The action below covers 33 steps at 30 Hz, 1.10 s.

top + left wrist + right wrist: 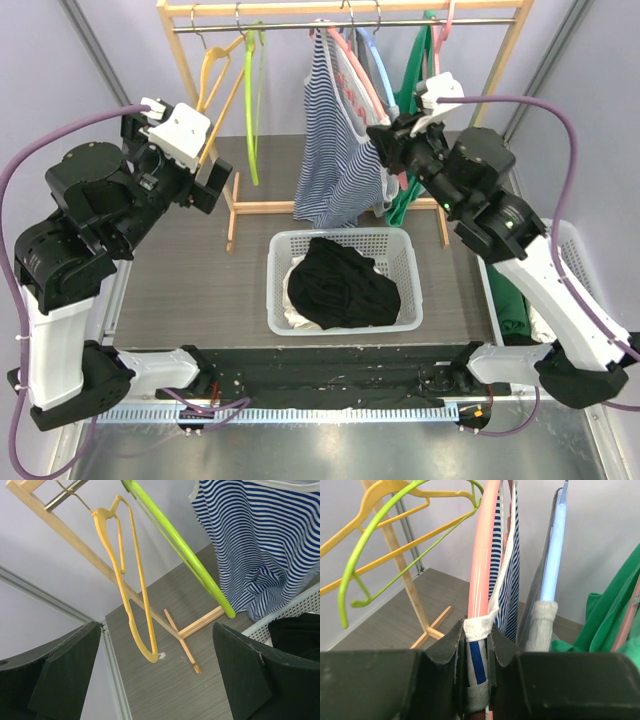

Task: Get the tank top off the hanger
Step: Pick up the hanger from the clothesline.

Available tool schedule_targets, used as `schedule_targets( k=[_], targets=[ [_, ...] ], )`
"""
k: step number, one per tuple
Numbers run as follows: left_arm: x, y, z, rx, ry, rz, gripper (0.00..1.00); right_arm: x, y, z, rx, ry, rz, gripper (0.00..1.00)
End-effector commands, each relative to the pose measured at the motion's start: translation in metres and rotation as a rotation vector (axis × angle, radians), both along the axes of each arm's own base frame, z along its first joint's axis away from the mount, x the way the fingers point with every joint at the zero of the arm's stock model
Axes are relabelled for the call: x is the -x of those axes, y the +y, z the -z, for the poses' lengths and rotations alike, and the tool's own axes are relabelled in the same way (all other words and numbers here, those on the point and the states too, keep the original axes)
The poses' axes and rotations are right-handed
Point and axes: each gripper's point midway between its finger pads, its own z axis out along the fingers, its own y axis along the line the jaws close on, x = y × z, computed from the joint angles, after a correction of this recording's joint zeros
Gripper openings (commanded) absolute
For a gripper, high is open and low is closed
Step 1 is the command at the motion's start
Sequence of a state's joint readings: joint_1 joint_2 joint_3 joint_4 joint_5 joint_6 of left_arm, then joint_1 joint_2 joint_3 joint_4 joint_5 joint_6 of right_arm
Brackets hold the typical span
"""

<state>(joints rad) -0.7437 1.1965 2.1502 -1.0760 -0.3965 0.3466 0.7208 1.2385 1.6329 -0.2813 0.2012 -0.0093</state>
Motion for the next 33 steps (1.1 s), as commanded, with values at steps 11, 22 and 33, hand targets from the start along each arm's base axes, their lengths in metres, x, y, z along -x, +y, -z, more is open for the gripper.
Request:
schedule_targets(
  k=[11, 22, 33],
  targets=[
    [0.006, 0.0, -0.02, 0.069, -0.031, 0.026, 1.0, 0.142, -0.055, -0.146, -0.237, -0.243, -0.295, 0.01],
    [0.011, -0.007, -0.017, 0.074, -0.013, 0.072, 1.0, 0.223, -0.057, -0.18, -0.259, -0.302, -0.596, 0.01],
    [0.014, -0.01, -0.016, 0.075, -0.005, 0.104, 1.0, 0.206, -0.04, -0.122, -0.137, -0.124, -0.6, 0.01]
  ],
)
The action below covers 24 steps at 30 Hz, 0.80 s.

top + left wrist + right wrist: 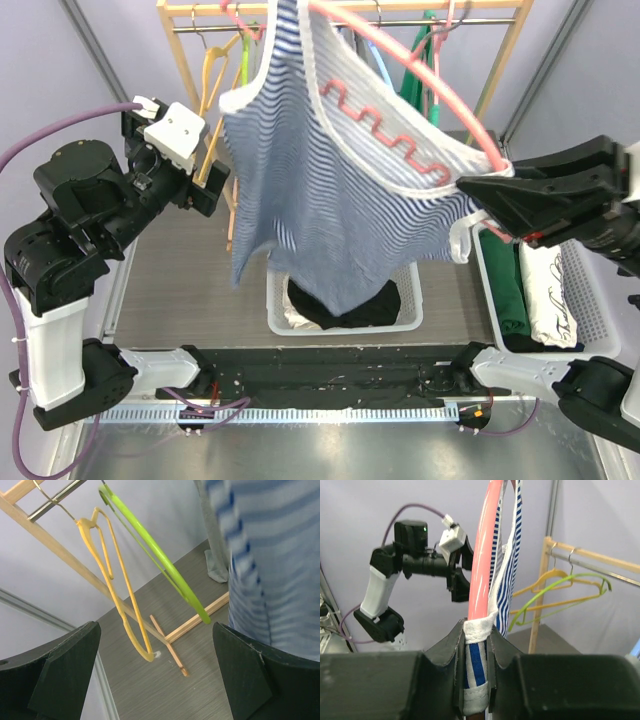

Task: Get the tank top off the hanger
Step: Pick up the hanger from the clothesline, then remove the tank top from the hanger.

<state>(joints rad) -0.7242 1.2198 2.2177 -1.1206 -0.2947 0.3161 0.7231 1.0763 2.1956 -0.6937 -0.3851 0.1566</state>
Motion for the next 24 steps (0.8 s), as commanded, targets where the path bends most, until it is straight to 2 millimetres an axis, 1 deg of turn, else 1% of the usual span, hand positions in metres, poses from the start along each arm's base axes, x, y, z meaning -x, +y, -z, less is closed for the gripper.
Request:
schedule_targets(
  k=[1, 2, 4, 5, 8, 10, 13, 14, 15, 16, 18, 19, 20, 21, 22, 24],
  targets=[
    [0.008, -0.001, -0.011, 0.038, -0.021, 0.035, 1.0, -0.027, 0.02, 0.039, 0.098, 0.085, 0.02, 0.01],
    [0.01, -0.001, -0.011, 0.039, -0.021, 0.043, 1.0, -0.031, 0.023, 0.054, 0.134, 0.115, 0.024, 0.01],
    [0.012, -0.002, -0.01, 0.036, -0.017, 0.058, 1.0, -0.036, 0.026, 0.07, 0.173, 0.136, 0.026, 0.01],
    [0.015, -0.005, -0.01, 0.038, -0.016, 0.081, 1.0, -0.04, 0.029, 0.083, 0.205, 0.165, 0.03, 0.01],
    [0.021, -0.008, -0.008, 0.037, -0.011, 0.118, 1.0, -0.045, 0.025, 0.1, 0.241, 0.181, 0.065, 0.01],
    [0.024, -0.014, -0.006, 0.031, -0.002, 0.152, 1.0, -0.045, 0.022, 0.106, 0.264, 0.177, 0.08, 0.01],
    [0.029, -0.023, -0.008, 0.035, -0.014, 0.216, 1.0, -0.044, 0.015, 0.104, 0.258, 0.158, 0.112, 0.01],
    [0.029, -0.025, -0.011, 0.042, -0.022, 0.226, 1.0, -0.045, 0.011, 0.1, 0.243, 0.147, 0.128, 0.01],
    [0.027, -0.027, -0.015, 0.052, -0.034, 0.226, 1.0, -0.046, 0.003, 0.092, 0.212, 0.136, 0.169, 0.01],
    [0.027, -0.027, -0.019, 0.058, -0.043, 0.225, 1.0, -0.043, -0.003, 0.076, 0.166, 0.095, 0.186, 0.01],
    [0.026, -0.03, -0.025, 0.078, -0.049, 0.233, 1.0, -0.039, -0.014, 0.055, 0.094, 0.043, 0.22, 0.01],
    [0.027, -0.031, -0.025, 0.085, -0.044, 0.239, 1.0, -0.031, -0.024, 0.036, 0.029, -0.013, 0.23, 0.01],
    [0.028, -0.032, -0.026, 0.093, -0.044, 0.248, 1.0, -0.027, -0.028, 0.028, 0.0, -0.034, 0.234, 0.01],
    [0.03, -0.036, -0.024, 0.096, -0.029, 0.266, 1.0, -0.024, -0.032, 0.02, -0.024, -0.054, 0.241, 0.01],
    [0.03, -0.036, -0.023, 0.098, -0.024, 0.268, 1.0, -0.019, -0.038, 0.008, -0.056, -0.077, 0.246, 0.01],
    [0.03, -0.036, -0.022, 0.1, -0.02, 0.263, 1.0, -0.015, -0.042, -0.001, -0.072, -0.095, 0.248, 0.01]
  ],
)
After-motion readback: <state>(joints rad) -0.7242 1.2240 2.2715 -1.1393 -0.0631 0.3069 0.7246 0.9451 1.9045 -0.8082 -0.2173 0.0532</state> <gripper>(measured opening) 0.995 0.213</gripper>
